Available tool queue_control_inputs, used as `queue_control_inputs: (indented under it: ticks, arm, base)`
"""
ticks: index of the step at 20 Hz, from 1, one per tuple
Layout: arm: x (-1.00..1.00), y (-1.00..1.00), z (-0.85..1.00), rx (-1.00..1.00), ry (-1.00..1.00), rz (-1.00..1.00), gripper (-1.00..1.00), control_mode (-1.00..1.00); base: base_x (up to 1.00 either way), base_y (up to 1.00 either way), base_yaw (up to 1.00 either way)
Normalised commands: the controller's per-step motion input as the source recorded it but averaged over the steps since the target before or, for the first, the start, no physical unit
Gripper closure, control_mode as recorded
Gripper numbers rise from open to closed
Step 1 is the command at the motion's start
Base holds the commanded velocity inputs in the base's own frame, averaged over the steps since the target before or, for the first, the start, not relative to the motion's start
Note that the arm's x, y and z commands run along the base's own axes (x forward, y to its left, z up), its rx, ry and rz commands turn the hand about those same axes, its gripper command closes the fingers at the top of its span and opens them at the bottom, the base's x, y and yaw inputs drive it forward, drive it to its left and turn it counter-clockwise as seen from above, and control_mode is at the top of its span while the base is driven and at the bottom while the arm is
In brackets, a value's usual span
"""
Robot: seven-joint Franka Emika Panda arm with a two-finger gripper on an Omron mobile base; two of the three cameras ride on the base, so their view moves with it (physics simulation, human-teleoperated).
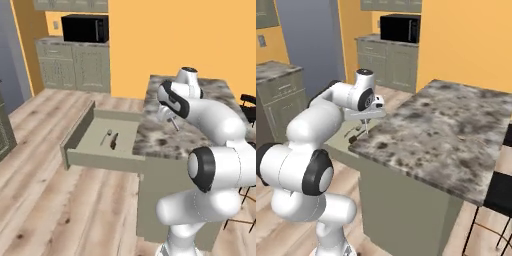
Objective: Pick up the metallic utensils from the counter and place them in the open drawer. Make sure not to pick up any wooden utensils.
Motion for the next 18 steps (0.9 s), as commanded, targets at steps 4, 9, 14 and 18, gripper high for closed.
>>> queue_control_inputs:
  ticks: [4, 9, 14, 18]
  arm:
    - [0.0, 0.0, 0.0, 0.0, 0.0, 0.0, 1.0, 1.0]
    - [0.0, 0.0, 0.0, 0.0, 0.0, 0.0, 1.0, 1.0]
    - [0.0, 0.0, 0.0, 0.0, 0.0, 0.0, 1.0, 1.0]
    - [0.0, 0.0, 0.0, 0.0, 0.0, 0.0, 1.0, 1.0]
  base:
    - [0.24, 1.0, -0.5]
    - [0.31, 1.0, -0.48]
    - [0.19, 1.0, -0.35]
    - [0.39, 0.91, -0.28]
